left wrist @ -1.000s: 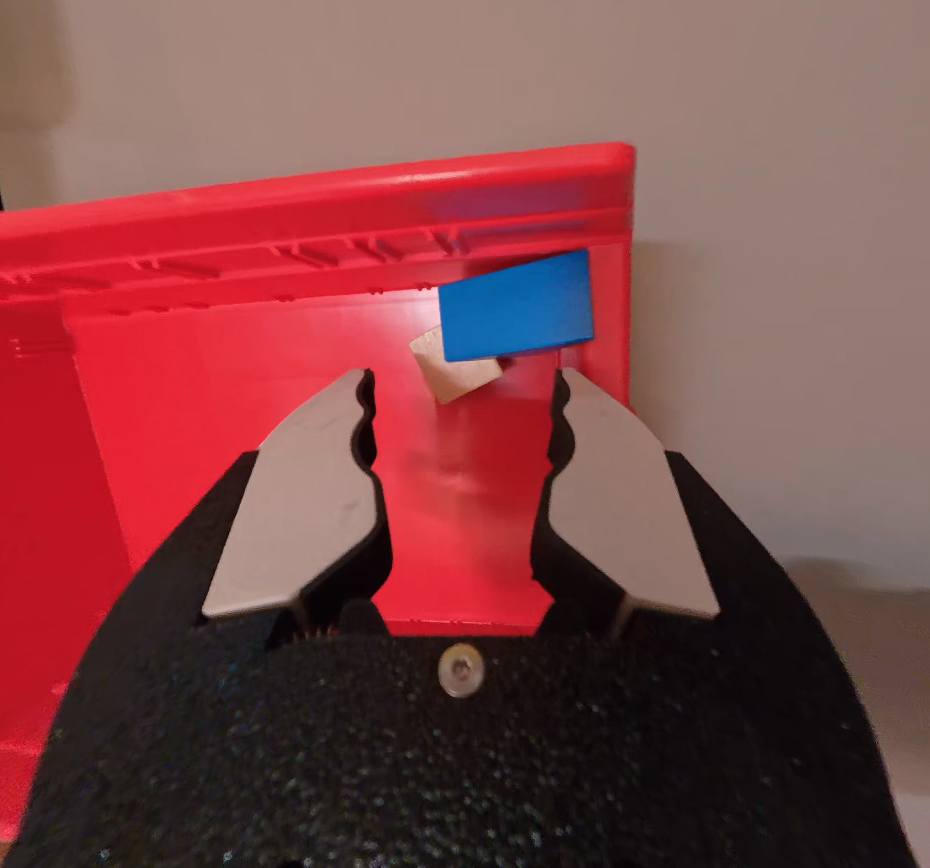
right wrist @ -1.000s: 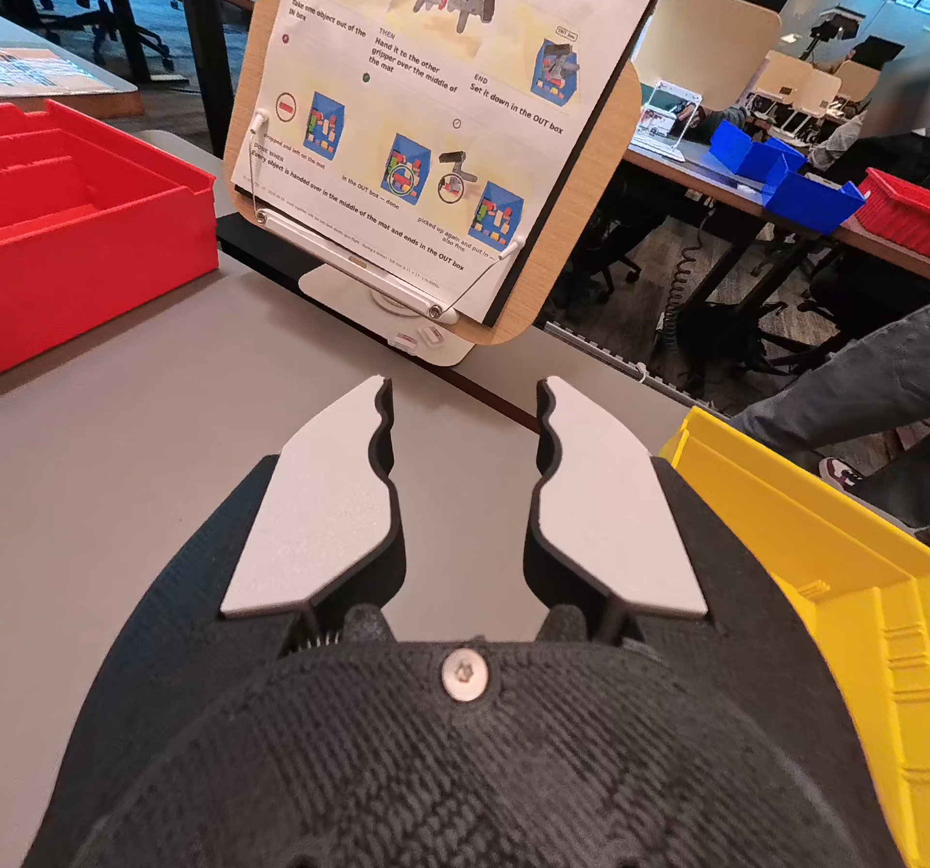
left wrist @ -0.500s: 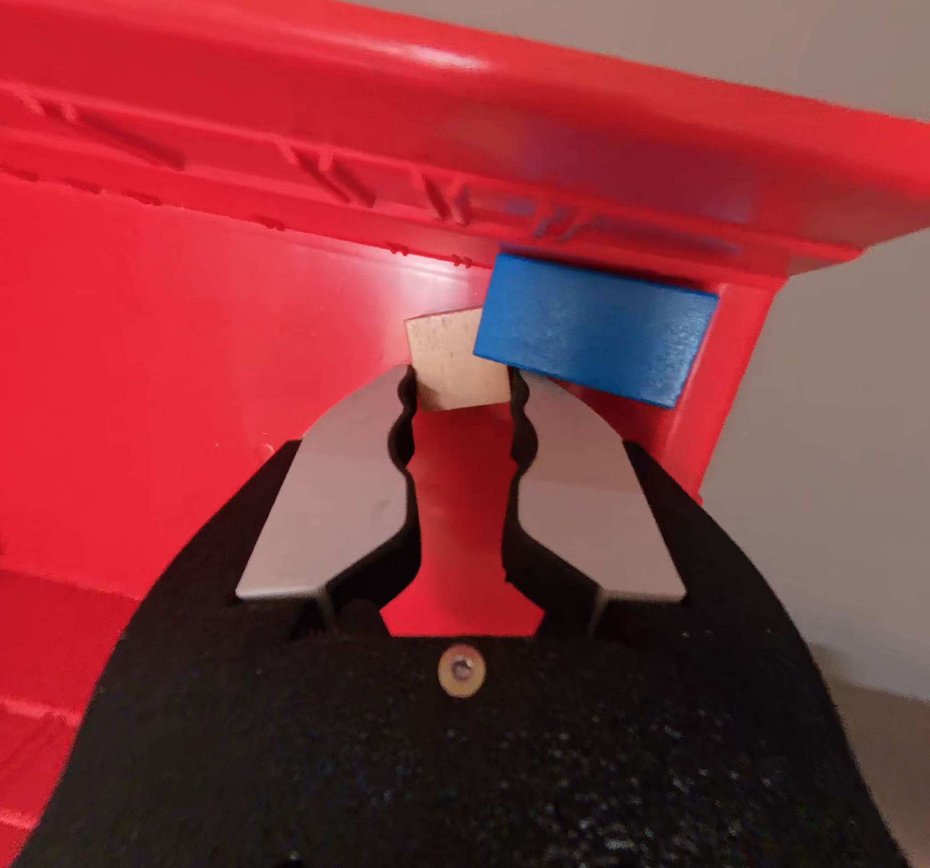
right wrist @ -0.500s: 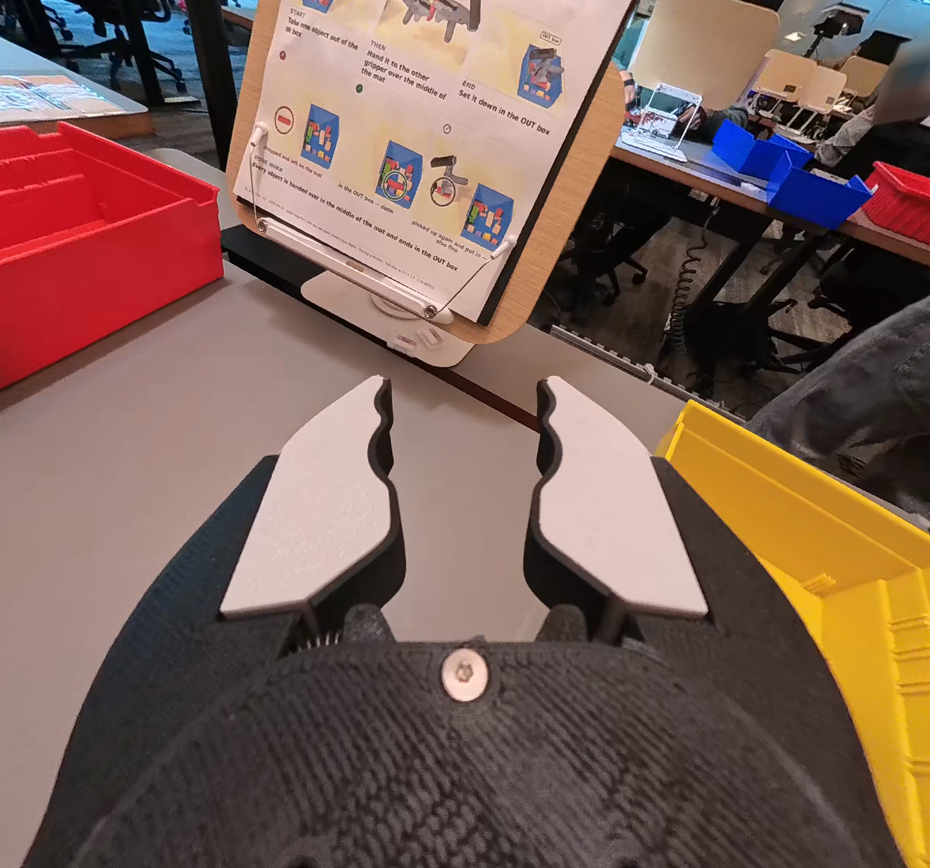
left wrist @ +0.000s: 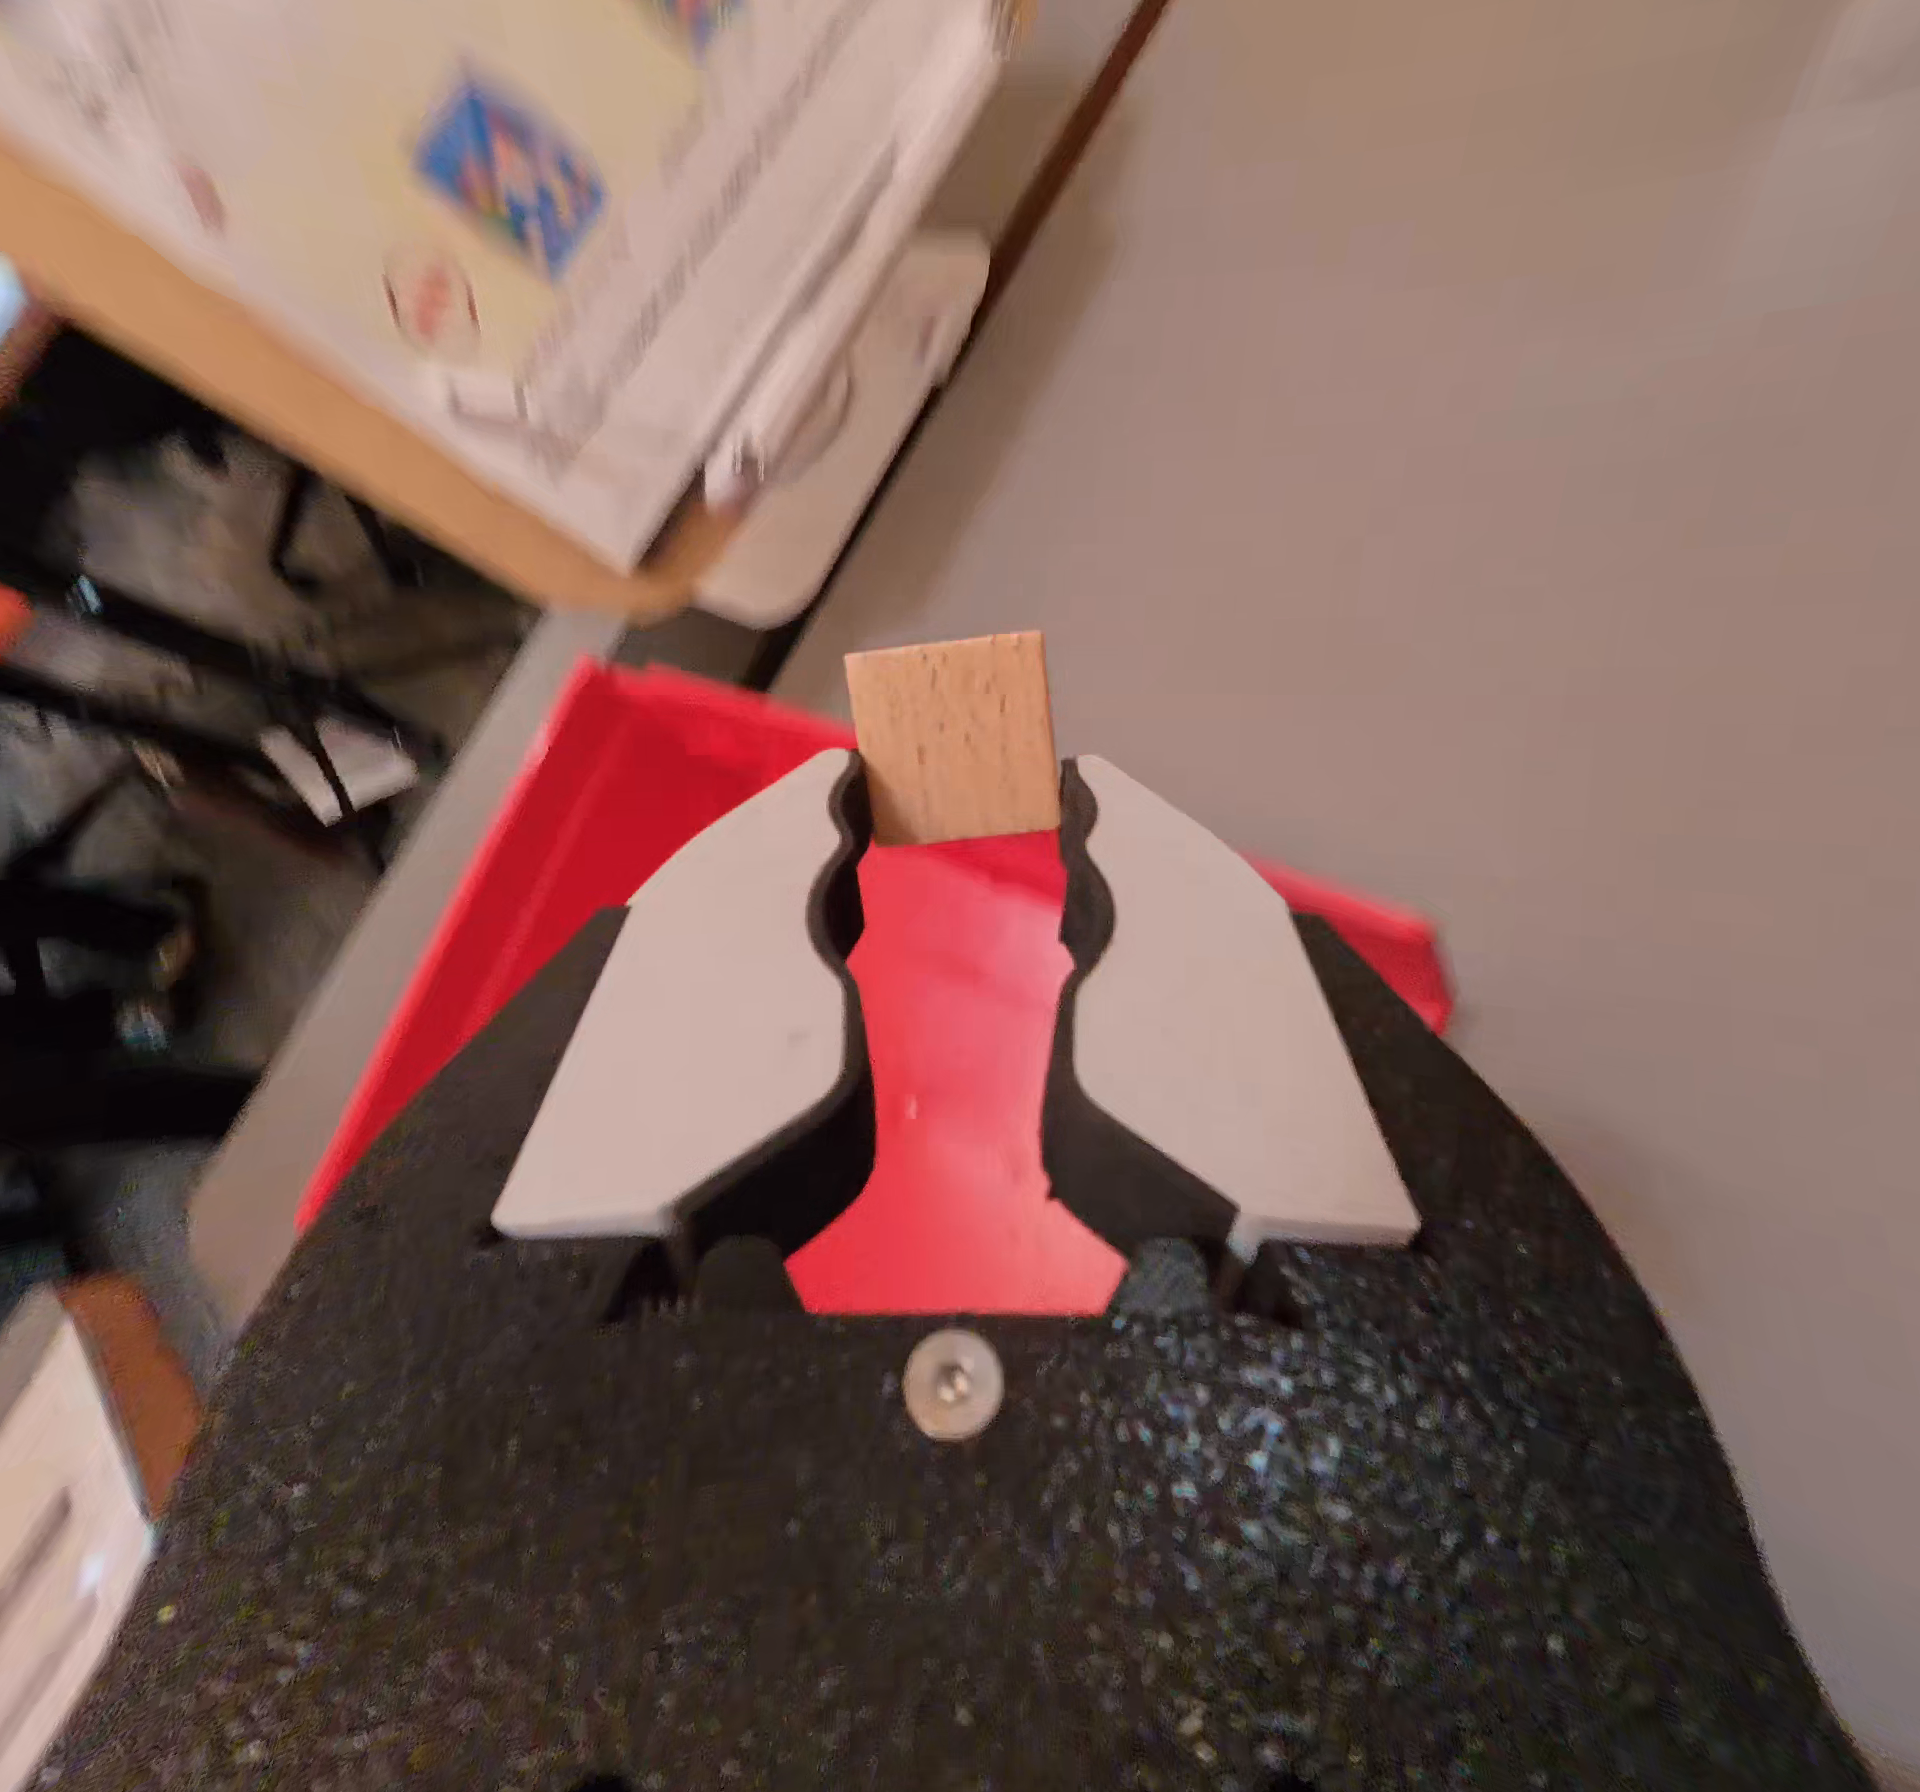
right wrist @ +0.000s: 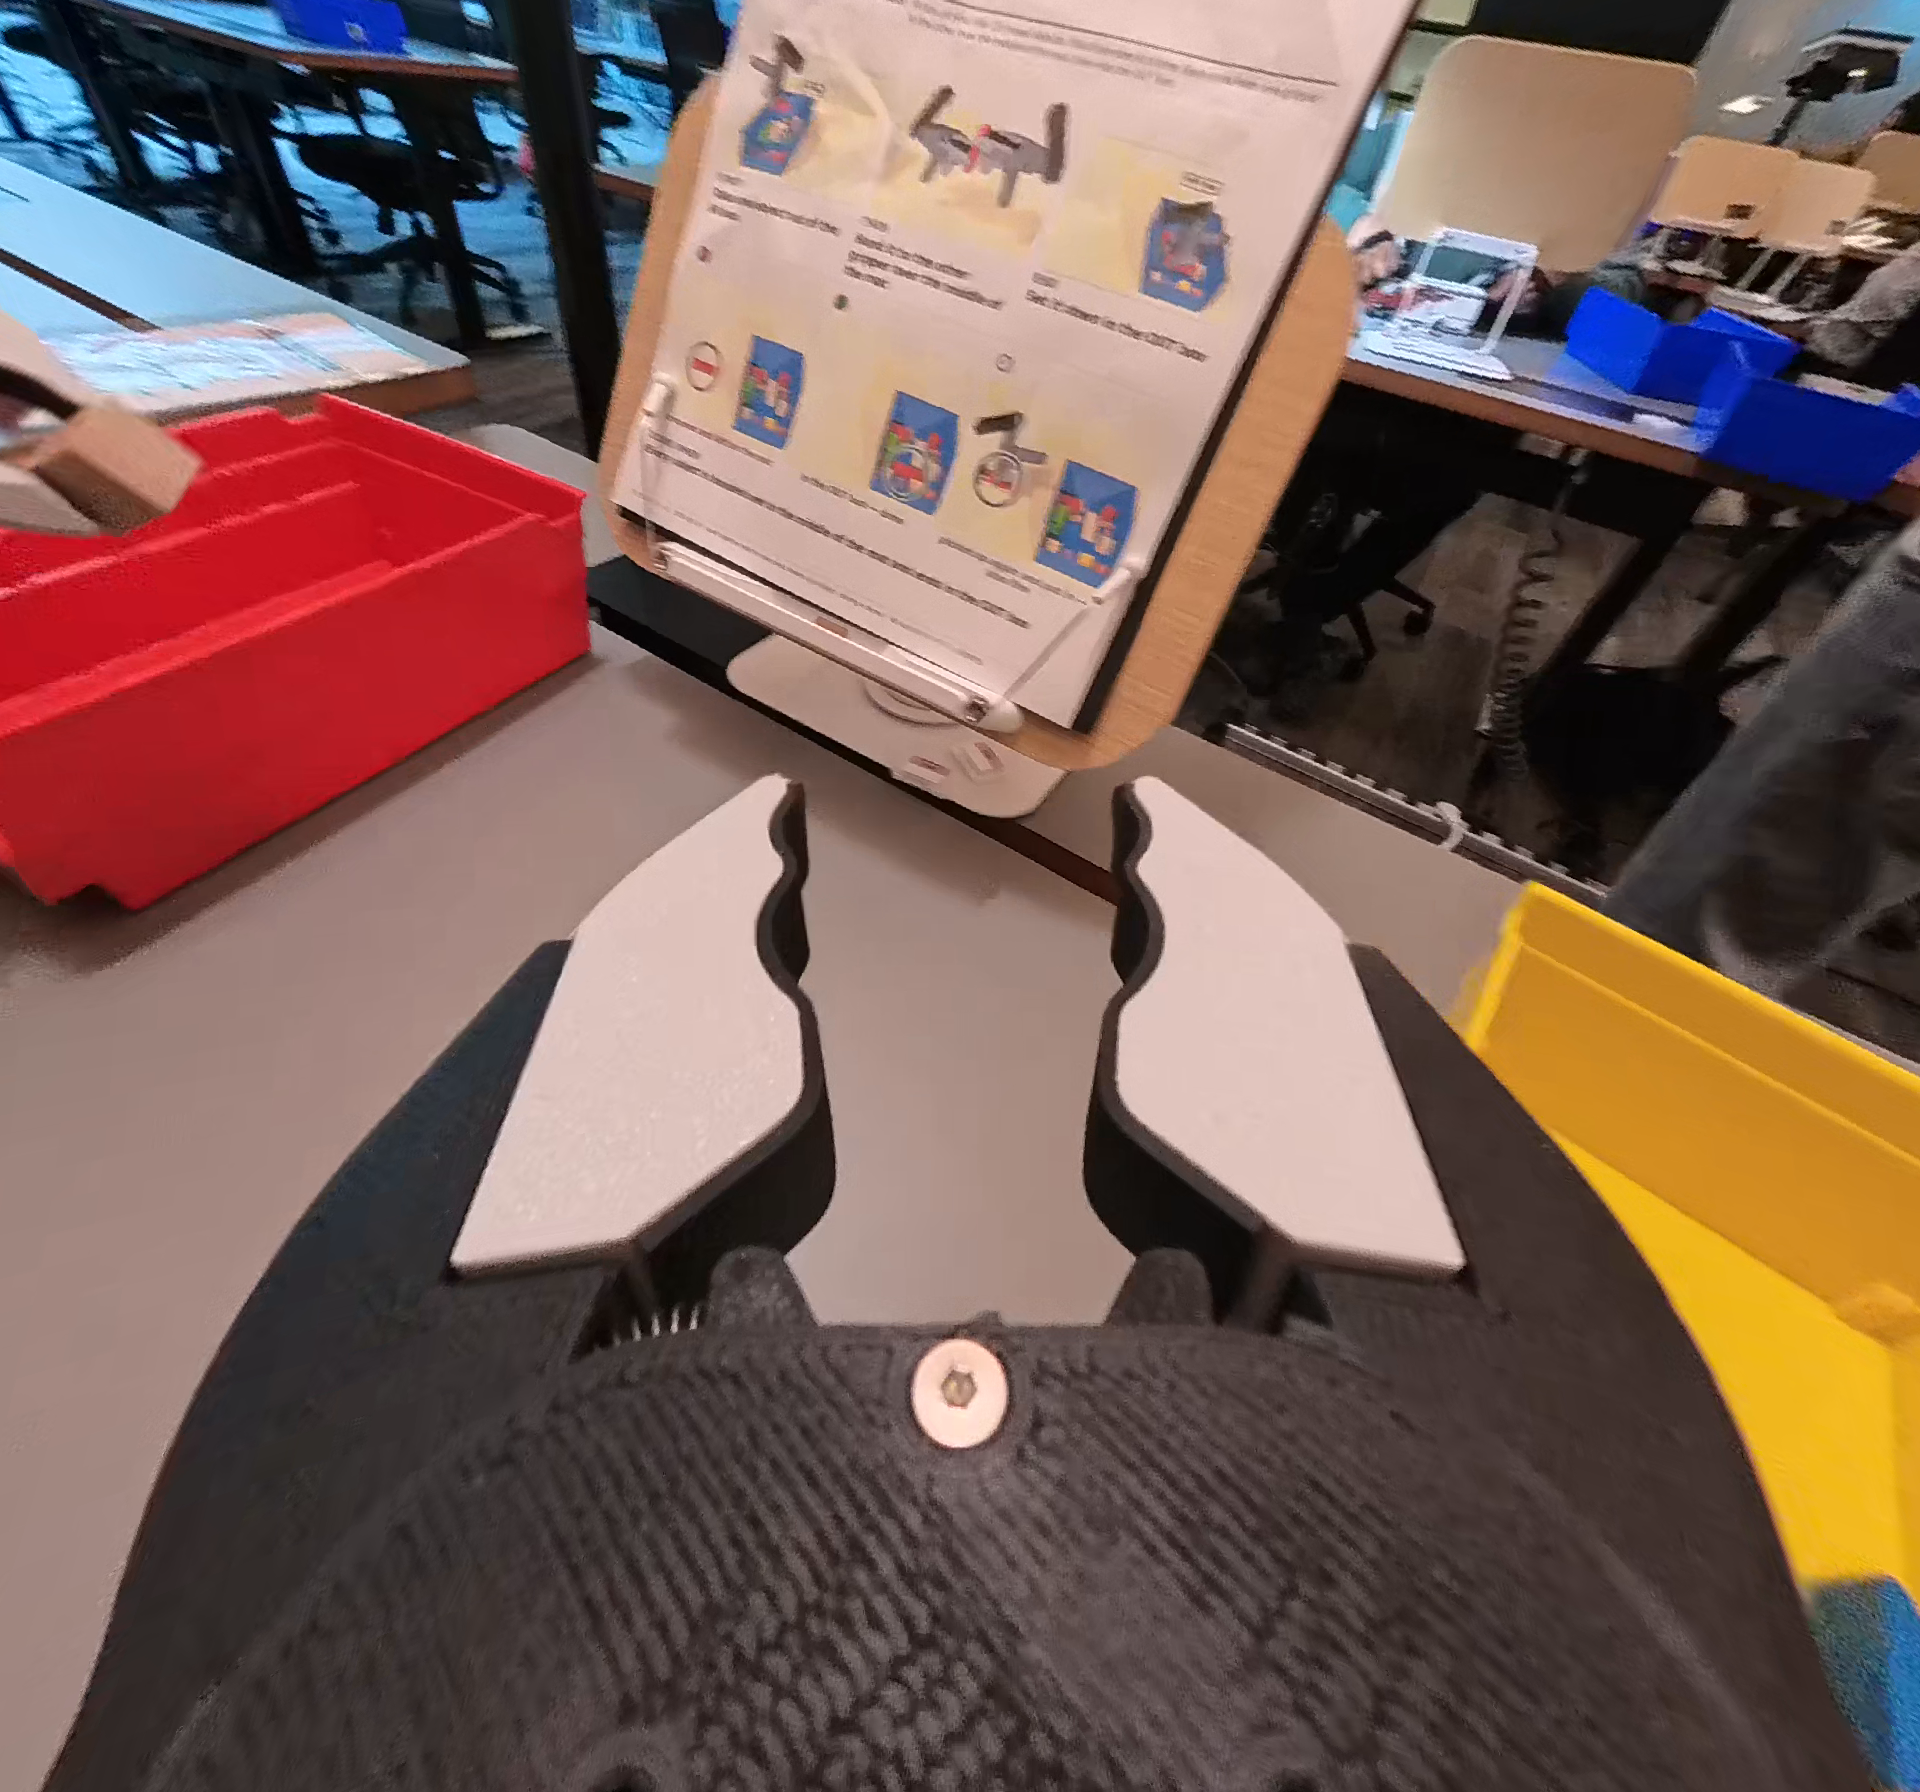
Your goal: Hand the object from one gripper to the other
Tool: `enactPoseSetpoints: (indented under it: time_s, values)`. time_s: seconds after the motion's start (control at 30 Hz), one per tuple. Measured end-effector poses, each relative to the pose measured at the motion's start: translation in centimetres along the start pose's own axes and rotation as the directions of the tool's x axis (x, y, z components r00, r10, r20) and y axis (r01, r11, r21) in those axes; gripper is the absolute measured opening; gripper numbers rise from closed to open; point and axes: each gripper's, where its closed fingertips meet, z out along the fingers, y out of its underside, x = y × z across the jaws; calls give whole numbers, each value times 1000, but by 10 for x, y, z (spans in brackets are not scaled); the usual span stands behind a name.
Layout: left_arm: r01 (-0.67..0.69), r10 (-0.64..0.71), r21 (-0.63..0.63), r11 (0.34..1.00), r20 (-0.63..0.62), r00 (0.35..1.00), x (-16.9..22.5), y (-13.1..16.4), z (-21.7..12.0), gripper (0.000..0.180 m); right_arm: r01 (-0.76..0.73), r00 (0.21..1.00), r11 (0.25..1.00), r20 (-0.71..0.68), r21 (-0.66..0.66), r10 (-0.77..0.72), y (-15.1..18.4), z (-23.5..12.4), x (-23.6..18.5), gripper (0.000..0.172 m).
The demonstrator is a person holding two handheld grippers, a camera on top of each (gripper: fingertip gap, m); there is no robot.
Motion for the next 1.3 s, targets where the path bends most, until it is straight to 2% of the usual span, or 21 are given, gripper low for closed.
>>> enactPoseSetpoints:
  time_s: [0.03,0.13,0.2,0.27,0.37,0.43,0.53,0.63,0.83,0.93,1.03,1.13,1.2,1.27,1.3]
  values:
    - [-29,29,73,997,-1,1000,7,-22,-5,34,-14,999,1000,35,10,13,-2,3,-8,58]
    - [-109,116,279,954,-6,993,35,-83,-14,34,-96,970,994,230,56,81,-14,11,-46,68]
    - [-148,182,436,888,-37,983,62,-120,-17,34,-214,901,974,401,76,167,-25,12,-75,75]
    - [-174,238,566,806,-40,970,86,-149,-18,34,-352,766,935,587,43,262,-37,7,-105,86]
    - [-219,292,684,696,8,956,110,-175,-13,34,-516,451,853,822,-77,348,-56,-14,-144,95]
    - [-240,324,755,610,38,945,129,-188,-12,34,-536,294,829,885,-162,362,-61,-25,-160,97]
    - [-246,361,811,531,46,931,151,-200,-6,34,-513,199,823,899,-243,390,-56,-28,-176,97]
    - [-303,416,777,552,58,907,159,-203,9,34,-508,134,805,896,-305,423,-54,-28,-183,90]
    - [-323,443,772,547,60,894,167,-200,16,34,-498,93,790,884,-357,458,-48,-23,-186,64]
    - [-312,433,777,548,55,900,164,-199,16,34,-487,75,798,894,-353,441,-48,-26,-186,43]
    - [-312,416,771,556,67,907,161,-199,17,34,-490,69,797,895,-354,440,-49,-26,-185,41]
    - [-281,355,742,609,62,933,153,-196,23,34,-490,152,816,892,-306,426,-48,-17,-183,40]
    - [-250,281,751,611,90,956,144,-199,20,45,-479,243,839,879,-259,410,-47,-12,-176,40]
    - [-231,229,749,621,109,967,135,-199,17,51,-470,383,861,834,-196,398,-44,-5,-157,40]
    - [-223,211,736,639,112,971,130,-197,17,51,-463,480,871,780,-164,402,-40,0,-140,40]
